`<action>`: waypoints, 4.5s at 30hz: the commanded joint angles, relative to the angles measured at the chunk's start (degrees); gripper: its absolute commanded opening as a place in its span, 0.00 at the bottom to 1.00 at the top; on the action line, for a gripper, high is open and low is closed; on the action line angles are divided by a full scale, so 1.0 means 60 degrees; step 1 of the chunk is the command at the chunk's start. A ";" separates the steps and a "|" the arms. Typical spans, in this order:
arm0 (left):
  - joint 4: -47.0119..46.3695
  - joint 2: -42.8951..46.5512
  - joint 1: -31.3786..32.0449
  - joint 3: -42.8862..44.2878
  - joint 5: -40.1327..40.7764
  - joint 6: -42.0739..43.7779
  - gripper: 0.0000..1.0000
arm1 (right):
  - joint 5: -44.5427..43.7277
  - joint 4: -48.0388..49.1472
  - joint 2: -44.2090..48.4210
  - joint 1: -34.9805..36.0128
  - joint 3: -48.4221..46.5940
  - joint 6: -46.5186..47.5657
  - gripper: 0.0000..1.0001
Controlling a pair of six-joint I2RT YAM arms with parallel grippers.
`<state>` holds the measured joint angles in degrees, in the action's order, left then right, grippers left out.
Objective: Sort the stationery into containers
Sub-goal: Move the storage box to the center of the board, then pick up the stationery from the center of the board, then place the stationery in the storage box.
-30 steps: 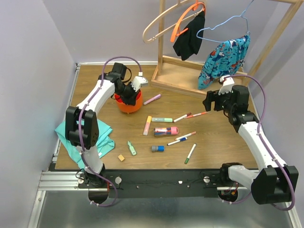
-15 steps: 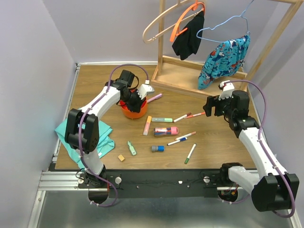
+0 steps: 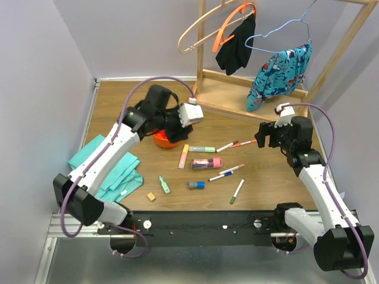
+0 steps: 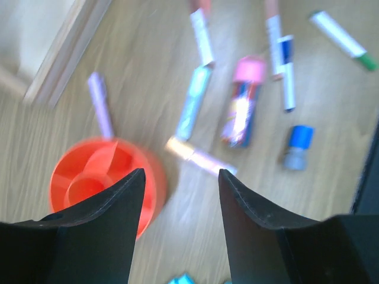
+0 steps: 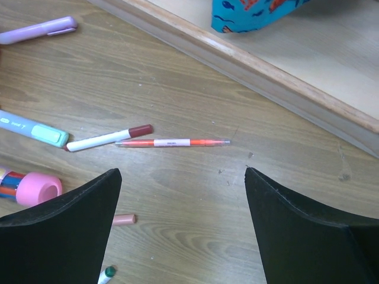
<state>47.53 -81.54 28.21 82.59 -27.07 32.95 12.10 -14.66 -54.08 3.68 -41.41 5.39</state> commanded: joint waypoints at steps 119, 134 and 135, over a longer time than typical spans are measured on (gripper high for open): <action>-1.5069 0.1022 -0.1492 -0.6674 0.0850 -0.5886 0.00 | -0.1358 -0.2187 -0.1532 -0.0935 -0.2825 -0.0136 0.90; -1.6095 -0.0443 -0.2063 -0.6485 0.0747 -0.6298 0.00 | -0.1123 -0.2421 -0.2118 -0.1683 -0.3367 0.0215 0.89; -1.6066 -0.0502 -0.2093 -0.6455 0.0761 -0.6254 0.00 | -0.1123 -0.2421 -0.2133 -0.1683 -0.3382 0.0215 0.89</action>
<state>-43.66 -83.00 17.30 42.61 -22.61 -4.49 4.23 -27.53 -66.30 -5.76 -59.09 5.21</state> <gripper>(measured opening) 0.547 0.893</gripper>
